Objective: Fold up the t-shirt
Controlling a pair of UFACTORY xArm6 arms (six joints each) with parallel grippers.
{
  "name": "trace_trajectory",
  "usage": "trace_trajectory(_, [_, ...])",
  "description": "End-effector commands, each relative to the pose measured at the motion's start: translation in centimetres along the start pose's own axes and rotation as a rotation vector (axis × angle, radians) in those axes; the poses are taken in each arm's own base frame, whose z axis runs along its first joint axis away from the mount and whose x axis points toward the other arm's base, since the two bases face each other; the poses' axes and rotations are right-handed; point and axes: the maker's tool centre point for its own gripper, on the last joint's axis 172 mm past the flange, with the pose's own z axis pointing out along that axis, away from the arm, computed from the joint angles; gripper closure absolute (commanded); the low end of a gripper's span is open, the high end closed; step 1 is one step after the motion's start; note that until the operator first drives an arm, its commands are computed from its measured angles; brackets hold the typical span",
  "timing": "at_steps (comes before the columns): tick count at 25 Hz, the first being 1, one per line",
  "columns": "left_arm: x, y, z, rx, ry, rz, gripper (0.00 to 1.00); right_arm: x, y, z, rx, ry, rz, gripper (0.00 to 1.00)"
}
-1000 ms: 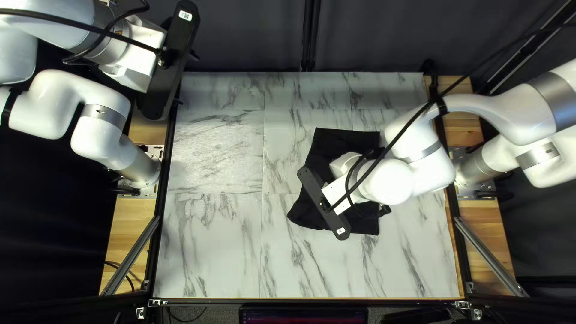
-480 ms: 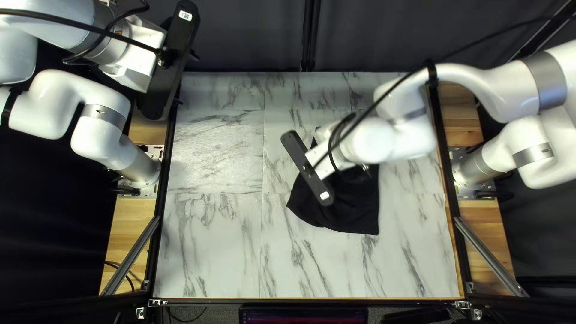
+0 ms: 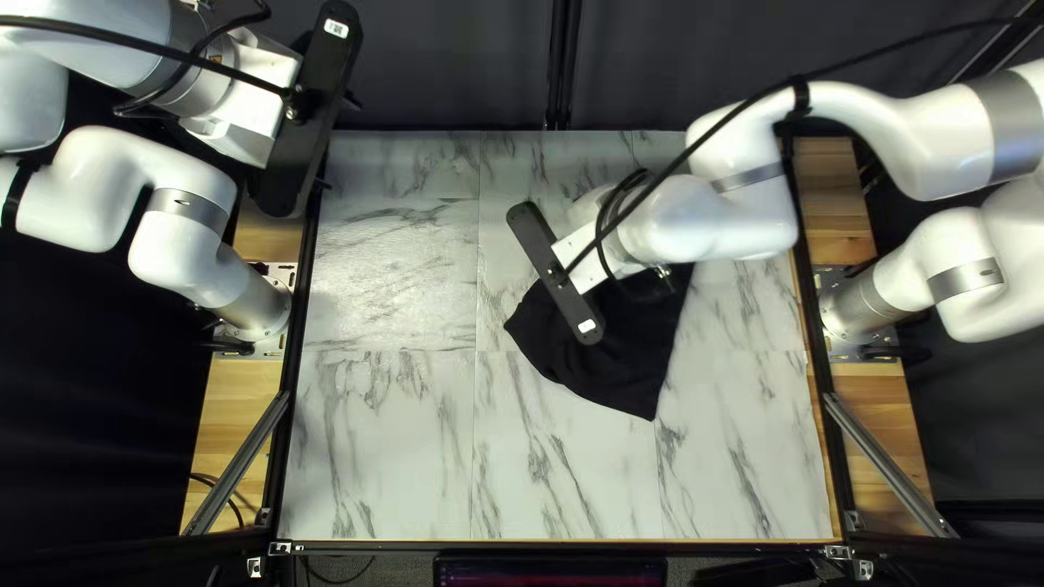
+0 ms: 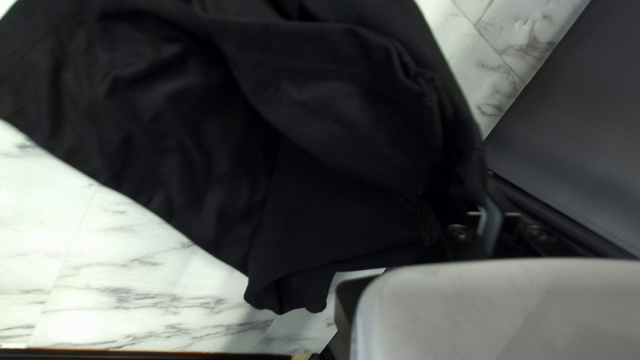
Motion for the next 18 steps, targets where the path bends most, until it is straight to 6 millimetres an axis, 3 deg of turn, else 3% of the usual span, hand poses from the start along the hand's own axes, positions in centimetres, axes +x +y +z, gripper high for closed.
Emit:
trace_trajectory(1, [0.0, 0.0, 0.0, 0.0, 0.0, 0.0, 0.0, 0.7, -2.5, -1.7, -0.014, -0.021, 0.005, 1.0])
trace_trajectory(8, [0.0, 0.0, 0.0, 0.0, 0.0, 0.0, 0.0, 1.7, -7.3, -2.5, -0.028, -0.043, 0.008, 1.0])
trace_trajectory(14, [0.0, 0.0, 0.0, 0.0, 0.0, 0.0, 0.0, -0.1, -10.2, -1.7, -0.009, -0.05, 0.023, 1.0])
trace_trajectory(18, [0.0, 0.0, 0.0, 0.0, 0.0, 0.0, 0.0, 0.0, -12.3, -0.4, 0.007, -0.043, 0.014, 1.0])
